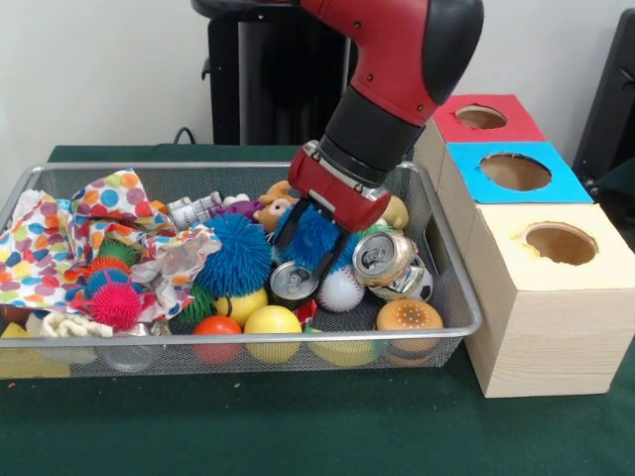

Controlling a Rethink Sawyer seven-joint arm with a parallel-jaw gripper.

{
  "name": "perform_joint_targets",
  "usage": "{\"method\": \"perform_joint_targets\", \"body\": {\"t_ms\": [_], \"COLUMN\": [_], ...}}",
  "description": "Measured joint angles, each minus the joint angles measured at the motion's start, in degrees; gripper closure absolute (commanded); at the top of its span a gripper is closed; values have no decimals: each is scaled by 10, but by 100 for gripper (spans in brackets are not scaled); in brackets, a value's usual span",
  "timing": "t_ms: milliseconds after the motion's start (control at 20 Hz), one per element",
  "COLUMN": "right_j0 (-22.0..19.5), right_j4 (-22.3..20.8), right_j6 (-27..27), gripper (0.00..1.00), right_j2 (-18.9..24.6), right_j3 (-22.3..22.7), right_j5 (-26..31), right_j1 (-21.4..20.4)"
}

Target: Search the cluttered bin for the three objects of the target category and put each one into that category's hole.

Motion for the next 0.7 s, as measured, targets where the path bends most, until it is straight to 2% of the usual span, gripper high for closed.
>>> {"method": "perform_joint_targets", "body": {"t_ms": [400,700], "right_j0": [9,35], "right_j4": [0,0], "right_j6": [0,0], "gripper": [0,0], "right_j2": [0,-5], "right_j3": [0,0], "right_j5": [-15,50], "right_j1": [5,-1]}}
